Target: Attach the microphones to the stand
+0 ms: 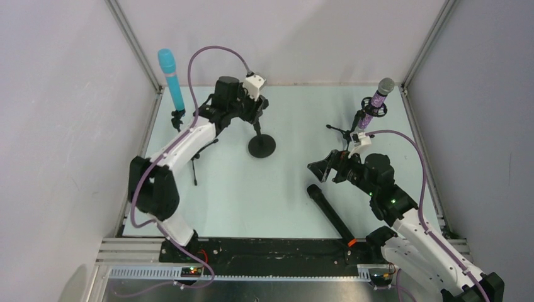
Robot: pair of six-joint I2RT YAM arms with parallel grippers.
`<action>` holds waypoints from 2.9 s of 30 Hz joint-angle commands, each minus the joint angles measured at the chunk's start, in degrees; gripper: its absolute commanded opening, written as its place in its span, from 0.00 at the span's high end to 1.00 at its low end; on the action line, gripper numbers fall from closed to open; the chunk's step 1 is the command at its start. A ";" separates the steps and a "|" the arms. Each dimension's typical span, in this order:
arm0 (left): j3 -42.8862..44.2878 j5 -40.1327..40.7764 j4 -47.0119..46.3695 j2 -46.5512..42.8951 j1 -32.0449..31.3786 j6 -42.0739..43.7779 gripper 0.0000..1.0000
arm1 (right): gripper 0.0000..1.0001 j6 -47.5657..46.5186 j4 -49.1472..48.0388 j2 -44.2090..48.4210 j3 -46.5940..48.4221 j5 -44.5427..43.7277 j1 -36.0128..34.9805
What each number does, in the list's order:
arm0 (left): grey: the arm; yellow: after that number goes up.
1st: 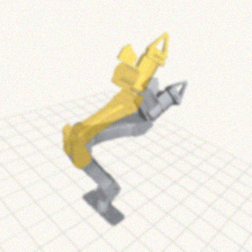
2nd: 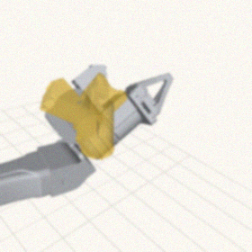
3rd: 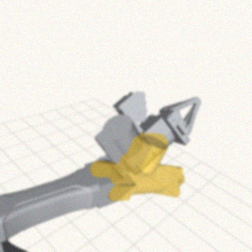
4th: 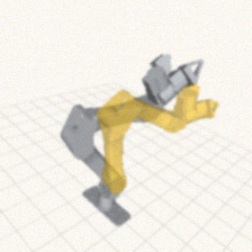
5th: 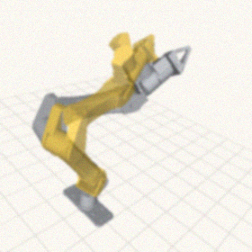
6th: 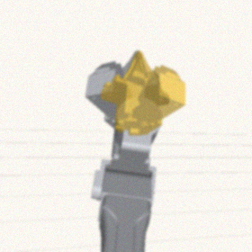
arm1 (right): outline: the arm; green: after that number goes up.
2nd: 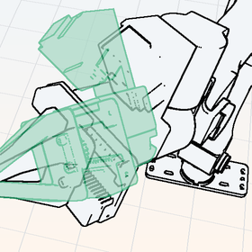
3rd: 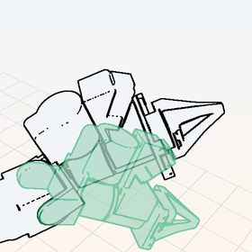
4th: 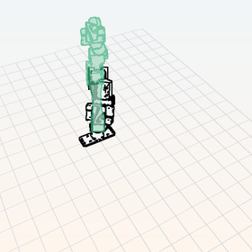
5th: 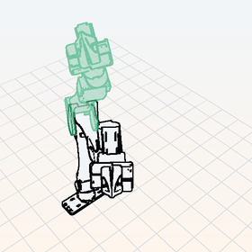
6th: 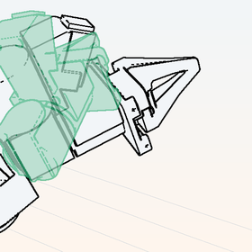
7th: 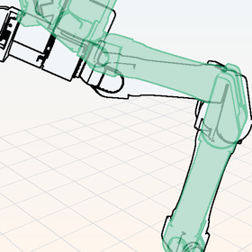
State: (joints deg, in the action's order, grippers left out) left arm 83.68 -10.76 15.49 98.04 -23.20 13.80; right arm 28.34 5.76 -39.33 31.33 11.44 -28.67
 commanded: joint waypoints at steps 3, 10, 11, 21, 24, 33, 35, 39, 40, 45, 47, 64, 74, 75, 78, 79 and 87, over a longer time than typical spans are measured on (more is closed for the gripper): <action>-7.84 1.19 -3.32 -14.42 -7.25 -1.55 1.00 | 0.00 -1.93 -0.04 1.95 1.93 -0.05 0.67; -16.01 8.46 -3.76 -22.16 -15.07 -6.69 1.00 | 0.00 -1.25 0.85 1.29 1.98 0.71 0.88; -17.06 9.17 -3.74 -23.10 -16.43 -7.08 1.00 | 0.00 -1.21 0.86 1.10 1.98 0.83 0.87; -23.88 21.24 -7.71 -24.88 -25.52 -8.71 0.99 | 0.00 -0.99 1.89 1.10 1.87 1.71 0.82; -25.68 20.78 -9.98 -25.74 -26.03 -8.99 0.93 | 0.00 -1.36 1.76 1.72 1.27 1.99 0.81; -27.59 20.22 -10.07 -27.30 -27.56 -7.61 0.18 | 0.00 -2.15 -0.09 2.43 0.31 3.45 0.73; -27.48 19.92 -10.12 -28.00 -27.75 -7.65 0.05 | 0.00 -2.16 -0.33 2.16 0.31 3.80 0.72; -27.02 17.56 -10.17 -30.35 -27.78 -7.79 0.01 | 0.00 -2.56 -2.51 1.20 0.31 8.47 0.53; -26.56 16.89 -10.24 -31.17 -27.82 -7.86 0.00 | 0.00 -2.62 -3.23 0.77 0.31 9.77 0.25; -25.06 12.99 -10.33 -34.87 -27.78 -9.05 0.00 | 0.00 -3.31 -5.01 -0.57 0.31 12.01 -1.40; -24.59 14.02 -10.78 -36.50 -27.85 -10.02 0.00 | 0.00 -3.63 -5.14 -0.96 0.31 12.14 -2.32; -35.23 31.02 -13.97 -48.03 -27.80 -13.36 0.00 | 0.10 -4.96 -11.01 -9.34 3.64 11.71 -7.56; -42.09 28.82 -11.16 -53.42 -27.80 -13.37 0.00 | 0.11 -6.16 -12.75 -12.87 5.23 12.78 -7.46; -42.45 27.97 -10.82 -53.63 -27.83 -13.15 0.00 | 0.11 -6.49 -12.81 -12.96 5.23 12.75 -7.46; -43.94 22.49 -10.40 -53.88 -27.79 -10.96 0.00 | 0.10 -7.22 -12.62 -13.16 5.23 12.54 -6.64; -44.21 21.37 -10.46 -53.73 -27.80 -10.71 0.00 | 0.09 -7.48 -12.48 -13.15 5.23 12.54 -6.11; -44.67 15.34 -10.77 -49.21 -27.80 -9.18 0.00 | 0.07 -10.56 -8.66 -11.80 5.23 12.07 -2.74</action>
State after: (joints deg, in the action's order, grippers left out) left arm 39.09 8.34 5.65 46.68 -50.78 2.74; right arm 20.69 -4.21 -52.34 34.26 23.62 -32.60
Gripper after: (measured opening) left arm 0.995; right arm 0.924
